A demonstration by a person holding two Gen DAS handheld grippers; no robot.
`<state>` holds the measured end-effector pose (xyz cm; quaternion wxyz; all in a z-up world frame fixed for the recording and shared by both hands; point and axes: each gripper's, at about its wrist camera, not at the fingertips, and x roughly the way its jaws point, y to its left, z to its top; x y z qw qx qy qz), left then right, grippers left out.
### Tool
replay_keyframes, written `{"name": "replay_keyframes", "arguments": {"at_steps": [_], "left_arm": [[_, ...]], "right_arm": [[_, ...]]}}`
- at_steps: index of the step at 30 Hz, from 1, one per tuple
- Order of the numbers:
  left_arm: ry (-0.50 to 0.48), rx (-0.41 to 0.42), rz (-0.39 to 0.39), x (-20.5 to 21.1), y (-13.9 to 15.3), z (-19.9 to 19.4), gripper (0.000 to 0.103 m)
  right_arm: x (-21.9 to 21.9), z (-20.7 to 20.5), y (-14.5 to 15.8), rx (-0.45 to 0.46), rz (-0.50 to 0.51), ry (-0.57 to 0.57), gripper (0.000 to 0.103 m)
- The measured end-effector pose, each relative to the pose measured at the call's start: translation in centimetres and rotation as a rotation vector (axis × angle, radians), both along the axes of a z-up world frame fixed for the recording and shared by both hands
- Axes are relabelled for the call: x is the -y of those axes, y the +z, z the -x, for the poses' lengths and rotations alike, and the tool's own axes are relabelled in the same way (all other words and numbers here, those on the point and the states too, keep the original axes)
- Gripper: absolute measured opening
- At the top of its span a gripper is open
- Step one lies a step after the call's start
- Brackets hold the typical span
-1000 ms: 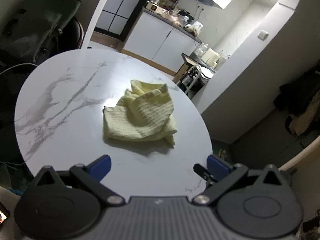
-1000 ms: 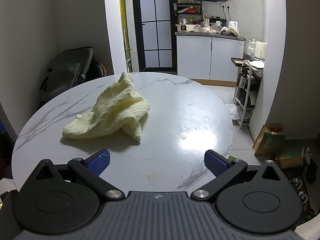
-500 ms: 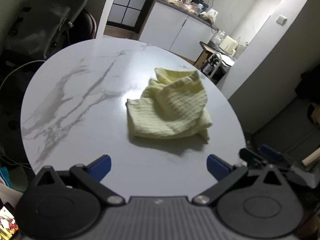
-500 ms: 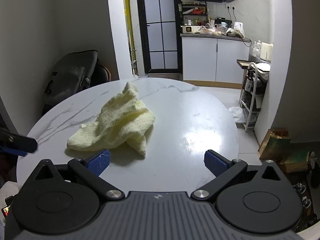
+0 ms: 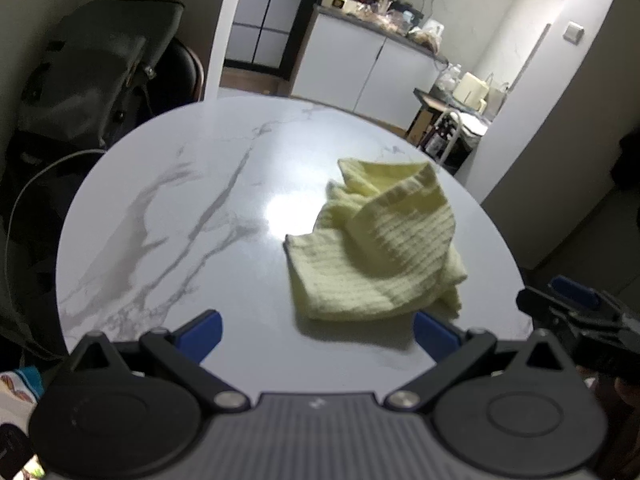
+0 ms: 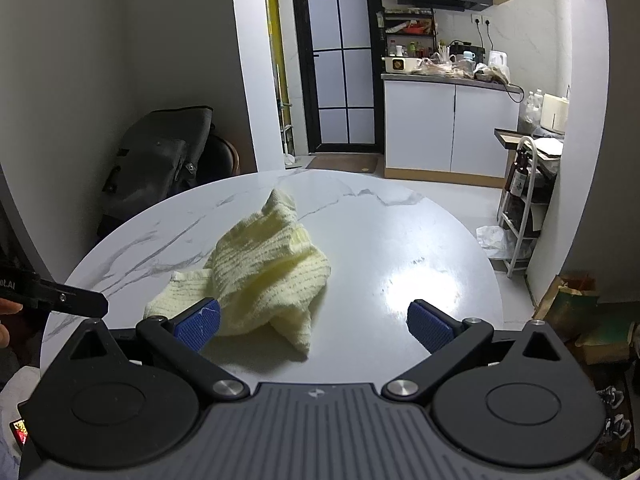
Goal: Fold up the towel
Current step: 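Bring the left gripper to a towel edge while the right gripper reaches another corner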
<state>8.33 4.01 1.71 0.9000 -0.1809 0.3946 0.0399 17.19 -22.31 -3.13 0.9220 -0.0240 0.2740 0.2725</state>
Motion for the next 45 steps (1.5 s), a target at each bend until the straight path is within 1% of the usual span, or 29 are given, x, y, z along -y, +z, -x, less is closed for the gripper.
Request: {"name": "replay_keyframes", "arguments": {"at_steps": [4, 7, 9, 13, 15, 18, 20, 23, 25, 26, 29, 30, 32, 34, 36, 41, 42, 44, 45], "left_arm": [[0.000, 0.023, -0.016, -0.1, -0.1, -0.7, 0.103], [-0.026, 0.046, -0.024, -0.1, -0.5, -1.0, 0.103], [-0.048, 0.066, -0.041, 0.0, -0.8, -1.2, 0.103], [-0.059, 0.085, -0.097, 0.5, -1.3, -1.6, 0.103], [-0.081, 0.101, -0.089, 0.4, -1.6, -1.7, 0.102], [-0.108, 0.120, -0.100, 0.3, -2.1, -2.1, 0.102], [-0.125, 0.134, -0.101, 0.0, -2.5, -2.3, 0.099], [-0.141, 0.145, -0.090, -0.4, -2.7, -2.6, 0.095], [-0.144, 0.154, -0.081, -0.9, -2.8, -3.0, 0.088], [-0.144, 0.158, -0.075, -1.2, -2.9, -3.2, 0.087], [-0.149, 0.150, -0.097, -1.4, -3.1, -3.9, 0.082], [-0.154, 0.148, -0.101, -1.3, -3.2, -4.1, 0.078], [-0.155, 0.149, -0.109, -1.2, -3.3, -4.3, 0.077], [-0.149, 0.143, -0.122, -1.2, -3.5, -4.5, 0.072], [-0.130, 0.136, -0.124, -1.2, -3.7, -4.7, 0.069], [-0.074, 0.144, -0.100, -1.7, -4.2, -4.4, 0.058], [-0.068, 0.149, -0.094, -1.9, -4.2, -4.3, 0.055], [-0.061, 0.164, -0.075, -2.4, -4.3, -4.0, 0.053], [-0.062, 0.169, -0.070, -2.6, -4.3, -4.0, 0.053]], "right_arm": [[-0.9, -0.9, 0.4, -0.004, 0.009, 0.003, 0.102], [-1.7, -1.5, 0.6, 0.000, 0.026, 0.022, 0.101], [-2.1, -1.9, 0.8, -0.006, 0.034, 0.039, 0.098], [-2.6, -2.6, 0.9, -0.014, 0.050, 0.065, 0.098], [-2.9, -2.9, 1.0, -0.015, 0.063, 0.078, 0.098], [-3.0, -3.5, 1.3, -0.013, 0.065, 0.097, 0.098], [-2.9, -4.2, 1.4, -0.028, 0.058, 0.109, 0.098], [-2.8, -5.0, 1.8, -0.026, 0.059, 0.124, 0.098], [-2.9, -5.5, 2.0, -0.039, 0.052, 0.139, 0.098], [-3.0, -5.7, 2.0, -0.039, 0.061, 0.142, 0.098], [-3.4, -5.8, 2.0, -0.038, 0.086, 0.151, 0.098], [-3.5, -5.7, 2.1, -0.036, 0.086, 0.158, 0.098], [-3.6, -5.4, 2.0, -0.032, 0.086, 0.170, 0.098], [-3.6, -5.3, 1.9, -0.034, 0.097, 0.166, 0.098], [-3.6, -5.2, 1.9, -0.025, 0.106, 0.160, 0.098], [-3.8, -5.2, 2.9, 0.002, 0.133, 0.174, 0.097], [-3.9, -5.2, 3.2, 0.010, 0.143, 0.185, 0.095], [-4.4, -5.5, 3.6, 0.026, 0.179, 0.207, 0.089], [-4.5, -5.6, 3.7, 0.031, 0.189, 0.209, 0.089]]}}
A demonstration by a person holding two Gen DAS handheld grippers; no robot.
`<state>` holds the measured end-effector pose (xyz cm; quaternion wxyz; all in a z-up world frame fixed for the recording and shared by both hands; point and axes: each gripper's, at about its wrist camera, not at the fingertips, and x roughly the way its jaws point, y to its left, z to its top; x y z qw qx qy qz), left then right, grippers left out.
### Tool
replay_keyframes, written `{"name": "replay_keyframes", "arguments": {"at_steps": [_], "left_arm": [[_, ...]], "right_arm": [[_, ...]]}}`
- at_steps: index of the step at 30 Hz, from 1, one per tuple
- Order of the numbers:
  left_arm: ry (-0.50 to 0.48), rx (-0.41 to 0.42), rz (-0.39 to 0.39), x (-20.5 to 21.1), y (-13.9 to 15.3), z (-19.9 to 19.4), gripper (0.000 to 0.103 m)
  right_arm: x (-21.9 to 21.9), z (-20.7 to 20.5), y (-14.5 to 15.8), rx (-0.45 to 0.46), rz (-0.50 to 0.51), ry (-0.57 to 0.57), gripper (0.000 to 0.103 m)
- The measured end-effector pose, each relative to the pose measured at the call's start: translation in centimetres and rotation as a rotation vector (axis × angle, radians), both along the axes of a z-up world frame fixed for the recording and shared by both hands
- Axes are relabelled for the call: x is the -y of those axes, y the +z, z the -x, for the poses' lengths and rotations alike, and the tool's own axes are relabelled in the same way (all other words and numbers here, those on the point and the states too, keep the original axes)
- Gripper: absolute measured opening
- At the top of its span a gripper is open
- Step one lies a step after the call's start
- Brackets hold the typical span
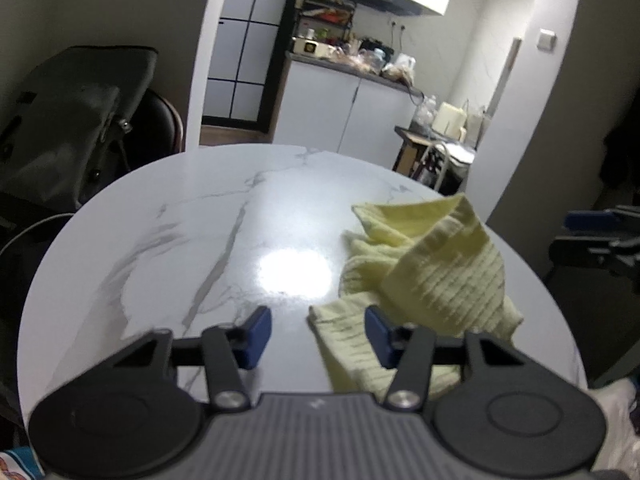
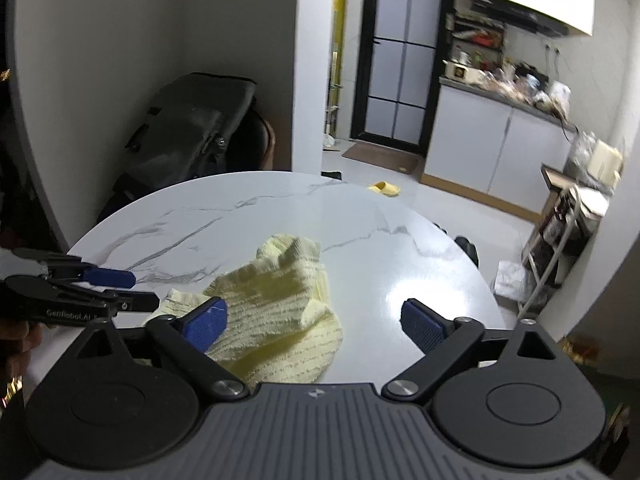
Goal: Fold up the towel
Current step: 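Bring the left gripper to a towel edge while the right gripper reaches another corner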
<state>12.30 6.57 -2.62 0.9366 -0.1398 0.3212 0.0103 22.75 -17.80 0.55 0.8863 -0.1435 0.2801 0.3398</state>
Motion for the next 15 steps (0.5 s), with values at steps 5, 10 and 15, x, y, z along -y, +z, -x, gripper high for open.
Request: {"name": "replay_keyframes", "arguments": {"at_steps": [5, 10, 15], "left_arm": [[-0.028, 0.004, 0.003, -0.1, -0.1, 0.2, 0.051], [-0.037, -0.008, -0.006, 0.2, -0.4, 0.0, 0.046], [-0.036, -0.007, -0.002, 0.4, -0.4, -0.1, 0.045]], "right_arm": [[-1.0, -1.3, 0.8, 0.015, 0.040, 0.019, 0.084], [-2.1, -2.1, 1.6, 0.037, 0.086, 0.032, 0.080], [-3.5, -2.7, 2.1, 0.044, 0.133, 0.068, 0.078]]}}
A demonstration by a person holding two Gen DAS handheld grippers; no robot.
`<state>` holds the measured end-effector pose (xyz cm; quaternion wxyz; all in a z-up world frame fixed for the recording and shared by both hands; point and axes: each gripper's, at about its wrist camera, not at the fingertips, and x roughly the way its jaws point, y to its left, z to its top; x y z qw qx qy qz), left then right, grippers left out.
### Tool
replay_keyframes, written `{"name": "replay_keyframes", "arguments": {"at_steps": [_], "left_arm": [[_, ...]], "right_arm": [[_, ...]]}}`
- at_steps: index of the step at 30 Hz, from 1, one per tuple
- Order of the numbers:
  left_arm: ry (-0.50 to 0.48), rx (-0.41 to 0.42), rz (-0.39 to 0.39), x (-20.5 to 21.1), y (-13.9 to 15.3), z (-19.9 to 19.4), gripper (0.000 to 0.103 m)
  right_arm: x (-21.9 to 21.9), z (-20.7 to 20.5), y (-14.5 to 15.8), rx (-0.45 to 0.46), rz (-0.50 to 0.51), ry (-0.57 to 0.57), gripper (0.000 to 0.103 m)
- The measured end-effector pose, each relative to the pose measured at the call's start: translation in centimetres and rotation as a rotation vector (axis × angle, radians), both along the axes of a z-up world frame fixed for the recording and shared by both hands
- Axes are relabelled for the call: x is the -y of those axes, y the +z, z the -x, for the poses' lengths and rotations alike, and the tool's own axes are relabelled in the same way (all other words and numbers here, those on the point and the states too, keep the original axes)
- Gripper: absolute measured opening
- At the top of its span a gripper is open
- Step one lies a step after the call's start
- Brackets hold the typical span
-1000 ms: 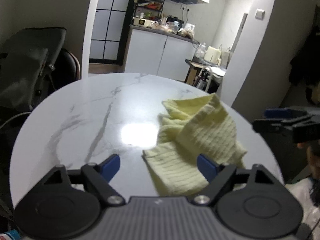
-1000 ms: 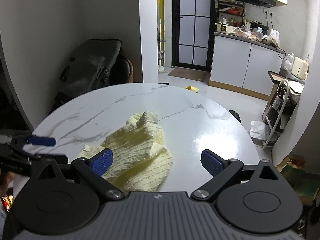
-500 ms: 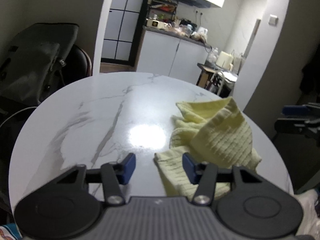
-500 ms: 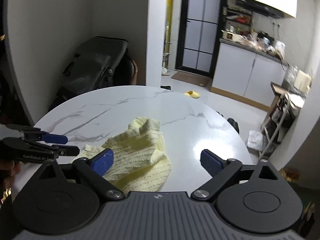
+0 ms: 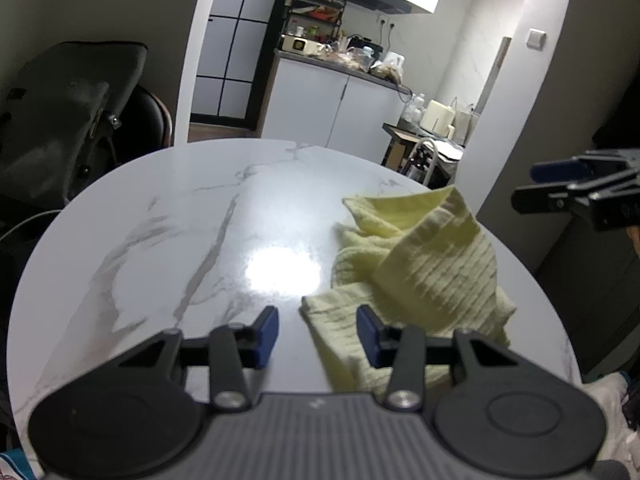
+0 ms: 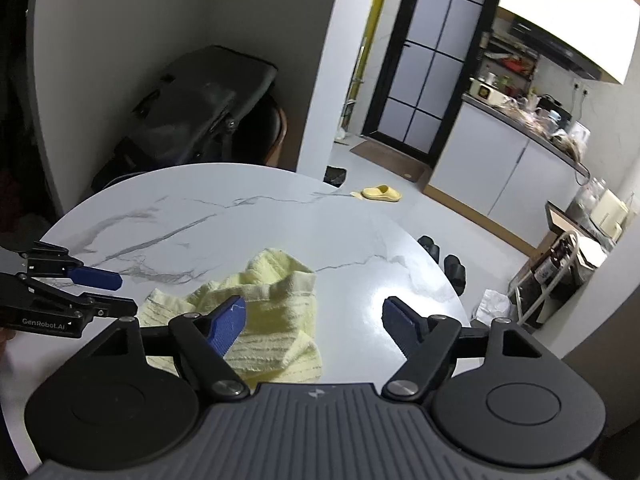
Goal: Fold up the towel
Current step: 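Bring the left gripper to a towel edge while the right gripper reaches another corner, then close the right gripper on a towel corner while the left gripper closes on another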
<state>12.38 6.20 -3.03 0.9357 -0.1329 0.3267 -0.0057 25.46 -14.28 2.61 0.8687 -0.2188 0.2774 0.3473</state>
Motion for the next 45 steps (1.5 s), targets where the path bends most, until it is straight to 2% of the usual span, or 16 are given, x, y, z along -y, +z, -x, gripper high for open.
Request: {"name": "replay_keyframes", "arguments": {"at_steps": [7, 11, 18, 30, 39, 45], "left_arm": [[-0.034, 0.018, -0.014, 0.3, -0.3, 0.3, 0.045], [-0.045, 0.021, -0.011, 0.0, -0.4, 0.3, 0.045], [-0.061, 0.018, -0.027, 0.0, -0.4, -0.4, 0.039], [-0.070, -0.018, -0.075, 0.8, -1.1, -3.2, 0.038], [-0.090, 0.007, -0.203, 2.3, -1.6, -3.0, 0.038], [-0.105, 0.024, -0.230, 2.8, -1.8, -2.9, 0.029]], "right_arm": [[-1.3, -2.4, -0.3, -0.072, 0.022, 0.011, 0.078], [-2.3, -3.8, -0.2, -0.120, 0.033, 0.021, 0.074], [-3.7, -5.1, -0.2, -0.132, 0.033, 0.020, 0.073], [-3.9, -6.7, -1.2, -0.136, 0.030, 0.009, 0.073], [-5.4, -9.0, -2.5, -0.183, 0.068, 0.026, 0.073], [-6.7, -10.0, -4.2, -0.216, 0.101, 0.044, 0.073]]}}
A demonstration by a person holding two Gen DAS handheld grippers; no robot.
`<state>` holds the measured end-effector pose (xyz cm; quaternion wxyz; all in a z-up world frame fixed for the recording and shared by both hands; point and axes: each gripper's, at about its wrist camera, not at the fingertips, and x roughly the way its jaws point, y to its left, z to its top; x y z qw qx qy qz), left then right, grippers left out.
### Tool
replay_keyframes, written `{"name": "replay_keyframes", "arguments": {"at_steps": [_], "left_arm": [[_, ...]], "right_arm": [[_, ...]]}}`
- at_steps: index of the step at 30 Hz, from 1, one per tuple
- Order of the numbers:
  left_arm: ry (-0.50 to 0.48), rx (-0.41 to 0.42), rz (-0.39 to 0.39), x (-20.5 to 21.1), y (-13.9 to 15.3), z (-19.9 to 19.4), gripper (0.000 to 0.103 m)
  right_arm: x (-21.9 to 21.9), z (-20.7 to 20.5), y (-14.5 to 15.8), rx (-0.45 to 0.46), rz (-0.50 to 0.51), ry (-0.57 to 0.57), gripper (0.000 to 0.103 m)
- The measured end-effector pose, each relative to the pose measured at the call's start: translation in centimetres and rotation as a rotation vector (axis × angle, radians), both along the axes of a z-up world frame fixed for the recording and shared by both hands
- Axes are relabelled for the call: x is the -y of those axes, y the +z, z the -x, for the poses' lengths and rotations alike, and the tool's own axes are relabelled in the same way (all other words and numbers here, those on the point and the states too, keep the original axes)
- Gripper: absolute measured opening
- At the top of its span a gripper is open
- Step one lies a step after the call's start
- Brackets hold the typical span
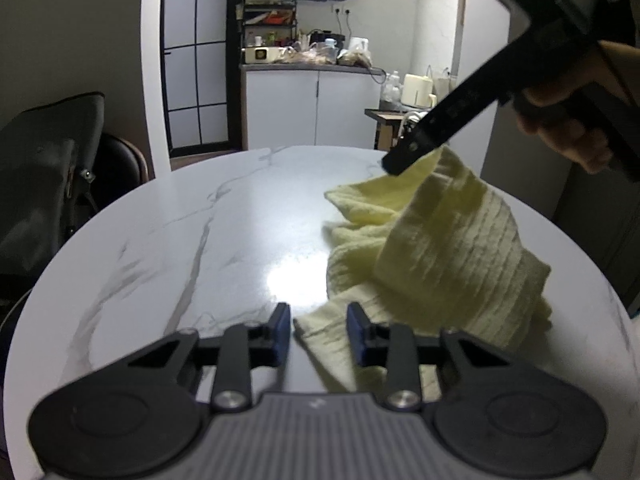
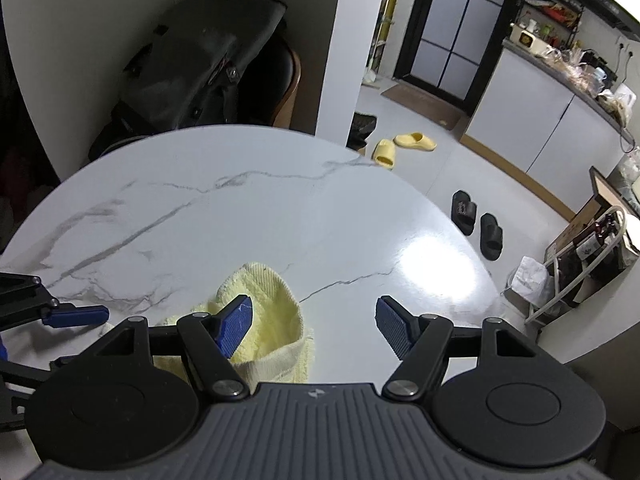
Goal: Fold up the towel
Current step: 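Close the right gripper on a towel corner while the left gripper closes on another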
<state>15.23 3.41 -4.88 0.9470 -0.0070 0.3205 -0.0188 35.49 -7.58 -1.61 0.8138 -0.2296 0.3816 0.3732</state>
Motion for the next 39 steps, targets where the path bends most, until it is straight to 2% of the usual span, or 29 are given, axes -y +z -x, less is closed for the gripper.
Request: {"name": "replay_keyframes", "arguments": {"at_steps": [2, 7, 9, 10, 15, 20, 31, 32, 33, 39], "left_arm": [[-0.004, 0.000, 0.002, 0.0, 0.0, -0.1, 0.027], [-0.013, 0.002, 0.006, 0.4, 0.0, 0.0, 0.014], [-0.015, 0.003, -0.001, 0.6, 0.0, 0.0, 0.013], [-0.015, 0.005, -0.007, 0.7, 0.0, 0.1, 0.012], [-0.016, 0.015, -0.006, 0.7, 0.0, 0.2, 0.009], [-0.014, 0.014, 0.028, 0.3, 0.0, 0.2, 0.009], [-0.010, 0.010, 0.045, 0.3, 0.1, 0.3, 0.009], [-0.010, 0.010, 0.047, 0.3, 0.1, 0.3, 0.009], [-0.010, 0.010, 0.048, 0.3, 0.1, 0.4, 0.009], [-0.010, 0.007, 0.052, 0.3, 0.1, 0.4, 0.010]], "right_arm": [[-0.3, -0.2, -0.4, -0.008, 0.006, 0.006, 0.073], [-0.9, -0.8, -1.2, -0.024, 0.022, 0.018, 0.072], [-1.1, -1.3, -1.4, -0.032, 0.032, 0.022, 0.063], [-1.2, -1.4, -1.5, -0.035, 0.035, 0.024, 0.062], [-2.1, -2.3, -1.7, -0.062, 0.043, 0.031, 0.061], [-3.7, -3.1, -2.6, -0.078, 0.071, 0.029, 0.061], [-4.0, -5.0, -3.5, -0.276, -0.010, 0.022, 0.060], [-3.9, -5.0, -3.5, -0.291, -0.019, 0.027, 0.047], [-3.9, -5.0, -3.5, -0.302, -0.016, 0.036, 0.030], [-4.3, -4.7, -3.4, -0.316, -0.002, 0.065, 0.028]]}}
